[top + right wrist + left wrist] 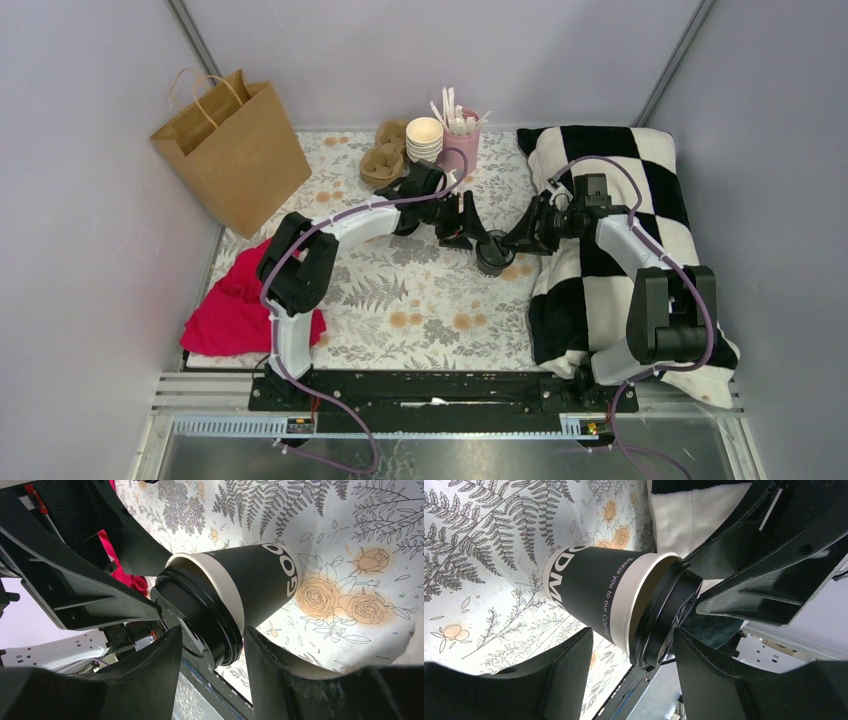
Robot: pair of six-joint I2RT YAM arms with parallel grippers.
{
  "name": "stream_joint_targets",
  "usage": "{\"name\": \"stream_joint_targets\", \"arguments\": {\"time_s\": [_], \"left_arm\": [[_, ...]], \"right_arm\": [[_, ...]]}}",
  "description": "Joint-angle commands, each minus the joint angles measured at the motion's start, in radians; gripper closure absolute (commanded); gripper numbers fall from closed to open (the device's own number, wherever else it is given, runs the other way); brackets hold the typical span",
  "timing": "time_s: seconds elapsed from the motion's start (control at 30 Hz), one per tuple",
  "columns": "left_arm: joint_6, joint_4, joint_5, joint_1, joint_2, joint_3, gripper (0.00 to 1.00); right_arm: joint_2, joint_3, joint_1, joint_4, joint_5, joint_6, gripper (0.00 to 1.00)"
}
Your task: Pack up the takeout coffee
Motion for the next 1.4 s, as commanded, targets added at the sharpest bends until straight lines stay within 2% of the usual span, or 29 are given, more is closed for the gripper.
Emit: {"name": "stream_joint_targets", "arguments": {"time_s": [0.0,0.4,0.67,0.83,0.97,1.23,1.37], "left_arm": [[-0.004,0.042,0.01,0.0,-0.008,0.039,0.35],[-0.014,0.036,0.013,-0.023,0.01,0.058,0.36],[0.055,-0.075,-0.027,-0.022,0.03,0.121,0.34],[0.056,-0.082,-0.027,-0.02,0.035,0.122,0.35],[0.059,-0.087,-0.032,-0.019,0.031,0.111,0.35],[0.058,-0.087,-0.043,-0.008,0.028,0.107,0.41],[0.056,-0.066,-0.043,-0.008,0.022,0.078,0.51]], "right_arm": [[0.004,0.042,0.0,0.001,-0.024,0.021,0.46],[0.017,0.066,0.021,0.013,0.035,0.086,0.5],[0.038,0.117,0.023,-0.048,0.121,0.035,0.49],[0.065,0.102,0.023,-0.019,0.087,0.066,0.52],[0.052,0.092,0.024,-0.015,0.09,0.059,0.5],[0.05,0.091,0.028,0.007,0.076,0.074,0.48],[0.048,0.083,0.04,0.014,0.066,0.083,0.44]]}}
